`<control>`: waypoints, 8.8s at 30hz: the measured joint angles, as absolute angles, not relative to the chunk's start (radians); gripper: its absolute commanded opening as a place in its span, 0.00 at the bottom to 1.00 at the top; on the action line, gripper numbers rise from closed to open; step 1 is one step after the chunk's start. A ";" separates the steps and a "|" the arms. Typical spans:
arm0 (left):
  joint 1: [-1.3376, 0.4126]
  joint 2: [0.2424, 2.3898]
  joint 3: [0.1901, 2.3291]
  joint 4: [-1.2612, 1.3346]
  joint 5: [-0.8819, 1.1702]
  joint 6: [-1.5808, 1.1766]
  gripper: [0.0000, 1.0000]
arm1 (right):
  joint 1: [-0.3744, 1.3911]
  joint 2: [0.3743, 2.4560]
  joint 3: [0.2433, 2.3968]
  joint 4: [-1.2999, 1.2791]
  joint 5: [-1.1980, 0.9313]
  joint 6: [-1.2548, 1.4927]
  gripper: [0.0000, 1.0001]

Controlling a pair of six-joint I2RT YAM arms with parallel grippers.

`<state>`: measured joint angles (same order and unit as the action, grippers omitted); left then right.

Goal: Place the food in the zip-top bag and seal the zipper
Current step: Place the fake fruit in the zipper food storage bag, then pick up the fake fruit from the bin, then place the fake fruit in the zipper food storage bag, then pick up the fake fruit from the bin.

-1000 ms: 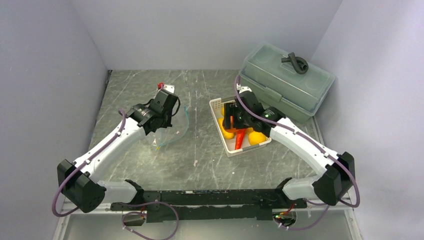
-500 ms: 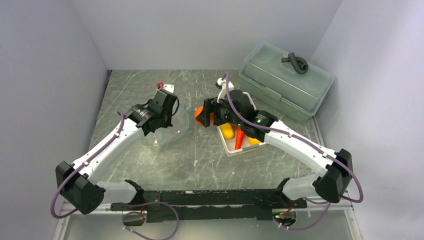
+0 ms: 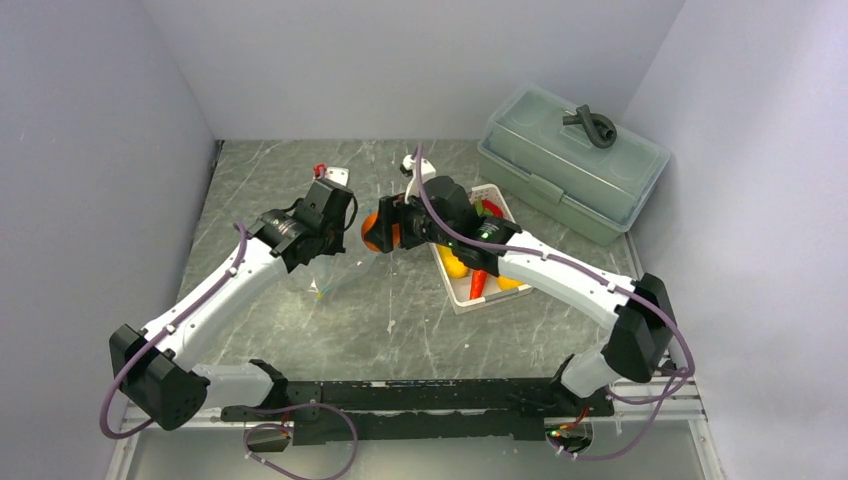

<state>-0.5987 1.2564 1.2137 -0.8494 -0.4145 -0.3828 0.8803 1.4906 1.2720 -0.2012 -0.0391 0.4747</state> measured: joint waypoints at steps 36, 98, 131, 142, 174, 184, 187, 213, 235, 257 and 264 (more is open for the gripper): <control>-0.596 1.238 1.210 -0.835 -0.390 -0.383 0.00 | 0.915 1.683 1.378 -0.176 -0.057 0.474 0.94; -0.593 1.239 1.210 -0.835 -0.378 -0.383 0.00 | 0.596 1.501 1.125 -0.904 0.405 0.480 0.91; -0.593 1.239 1.210 -0.835 -0.378 -0.383 0.00 | 0.538 1.521 1.061 -0.840 0.492 0.507 0.50; -0.593 1.239 1.210 -0.835 -0.378 -0.383 0.00 | 0.549 1.311 1.127 -0.799 0.374 0.507 0.48; -0.592 1.239 1.210 -0.835 -0.378 -0.383 0.00 | 0.845 1.419 1.207 -0.260 -0.064 0.528 0.48; -0.592 1.239 1.210 -0.835 -0.378 -0.383 0.00 | 0.901 1.548 1.296 -0.214 -0.115 0.529 0.48; -0.592 1.239 1.210 -0.835 -0.378 -0.382 0.00 | 0.901 1.589 1.307 -0.207 -0.122 0.532 0.48; -0.592 1.239 1.210 -0.835 -0.378 -0.382 0.00 | 0.914 1.673 1.314 -0.164 -0.142 0.558 0.95; -0.592 1.239 1.210 -0.835 -0.379 -0.382 0.00 | 0.914 1.367 1.195 -0.323 0.187 0.461 0.88; -0.592 1.241 1.210 -0.835 -0.378 -0.383 0.00 | 0.694 1.416 1.132 -0.532 0.311 0.426 0.60; -0.592 1.241 1.210 -0.835 -0.378 -0.382 0.00 | 0.661 1.534 1.132 -0.527 0.243 0.418 0.54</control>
